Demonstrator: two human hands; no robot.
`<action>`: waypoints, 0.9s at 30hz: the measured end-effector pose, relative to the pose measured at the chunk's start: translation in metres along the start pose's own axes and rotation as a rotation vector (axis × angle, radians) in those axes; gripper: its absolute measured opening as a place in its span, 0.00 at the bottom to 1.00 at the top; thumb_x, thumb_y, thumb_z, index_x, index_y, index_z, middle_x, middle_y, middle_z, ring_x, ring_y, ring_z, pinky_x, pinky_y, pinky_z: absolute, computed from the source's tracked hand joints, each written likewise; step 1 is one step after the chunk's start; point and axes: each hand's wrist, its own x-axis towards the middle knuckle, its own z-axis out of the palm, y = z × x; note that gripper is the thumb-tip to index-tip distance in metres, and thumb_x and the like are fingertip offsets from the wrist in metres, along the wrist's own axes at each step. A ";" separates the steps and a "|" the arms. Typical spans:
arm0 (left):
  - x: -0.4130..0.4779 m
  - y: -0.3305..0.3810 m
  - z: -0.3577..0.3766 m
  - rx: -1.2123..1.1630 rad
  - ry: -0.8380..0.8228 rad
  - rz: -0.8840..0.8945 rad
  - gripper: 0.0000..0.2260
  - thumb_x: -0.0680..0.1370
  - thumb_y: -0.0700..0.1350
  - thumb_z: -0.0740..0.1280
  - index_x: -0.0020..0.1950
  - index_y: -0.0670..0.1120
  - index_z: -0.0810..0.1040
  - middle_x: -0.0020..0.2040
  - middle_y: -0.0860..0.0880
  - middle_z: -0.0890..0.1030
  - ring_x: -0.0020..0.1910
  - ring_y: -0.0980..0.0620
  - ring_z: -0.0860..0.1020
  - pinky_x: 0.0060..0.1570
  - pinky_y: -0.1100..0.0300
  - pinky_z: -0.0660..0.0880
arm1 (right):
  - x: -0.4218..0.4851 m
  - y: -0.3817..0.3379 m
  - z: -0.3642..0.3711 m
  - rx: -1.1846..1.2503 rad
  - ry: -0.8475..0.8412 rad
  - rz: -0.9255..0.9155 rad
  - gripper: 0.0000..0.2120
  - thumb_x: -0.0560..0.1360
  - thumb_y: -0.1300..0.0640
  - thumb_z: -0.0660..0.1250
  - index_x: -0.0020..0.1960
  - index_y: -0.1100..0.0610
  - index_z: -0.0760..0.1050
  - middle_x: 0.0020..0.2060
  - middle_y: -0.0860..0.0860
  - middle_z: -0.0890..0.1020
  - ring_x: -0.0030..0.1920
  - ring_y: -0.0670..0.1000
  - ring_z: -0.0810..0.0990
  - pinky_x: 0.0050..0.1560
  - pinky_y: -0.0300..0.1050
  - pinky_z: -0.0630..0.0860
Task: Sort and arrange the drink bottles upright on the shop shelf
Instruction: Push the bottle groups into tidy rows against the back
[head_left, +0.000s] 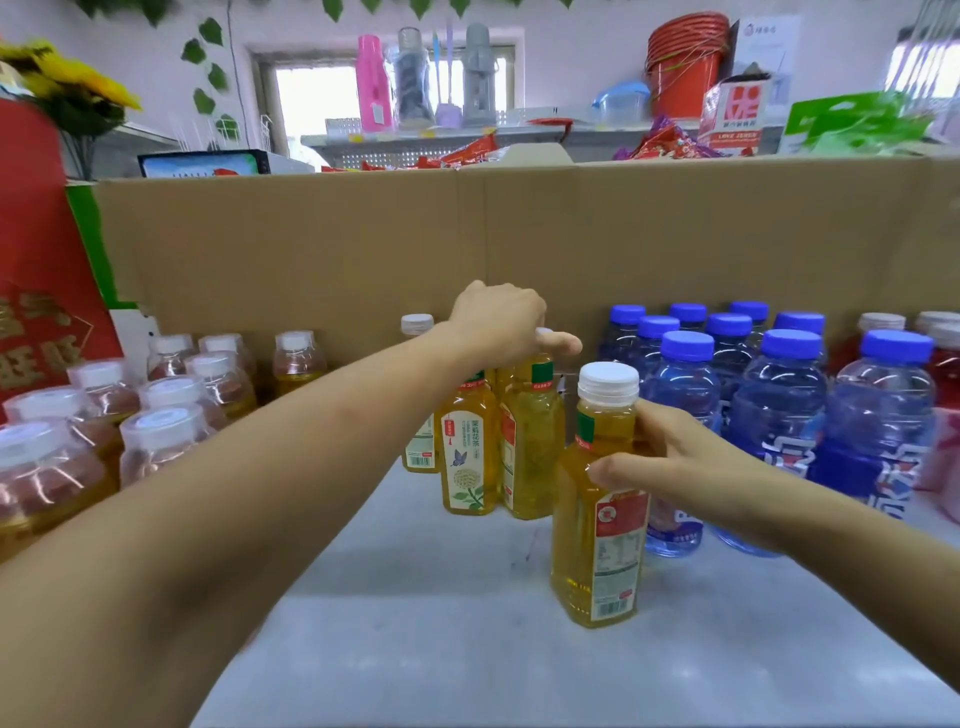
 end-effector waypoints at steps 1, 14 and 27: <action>0.000 0.000 0.000 -0.011 -0.009 0.009 0.28 0.76 0.72 0.58 0.49 0.48 0.81 0.44 0.52 0.82 0.44 0.54 0.78 0.49 0.54 0.70 | 0.000 0.000 0.000 -0.001 0.001 0.000 0.17 0.76 0.56 0.70 0.56 0.37 0.71 0.47 0.33 0.82 0.49 0.36 0.82 0.42 0.36 0.77; -0.013 -0.011 -0.006 -0.403 -0.152 0.039 0.17 0.79 0.55 0.68 0.63 0.46 0.80 0.62 0.47 0.80 0.55 0.51 0.78 0.49 0.59 0.75 | 0.000 0.004 -0.002 -0.016 -0.006 0.025 0.17 0.76 0.57 0.70 0.56 0.37 0.70 0.45 0.31 0.82 0.47 0.36 0.82 0.38 0.33 0.77; -0.022 -0.016 -0.020 -0.607 -0.279 0.120 0.24 0.79 0.33 0.62 0.73 0.52 0.73 0.72 0.54 0.74 0.68 0.56 0.69 0.58 0.64 0.66 | 0.016 -0.026 -0.027 0.117 0.060 -0.050 0.25 0.74 0.34 0.65 0.65 0.46 0.75 0.56 0.46 0.84 0.54 0.46 0.83 0.45 0.36 0.80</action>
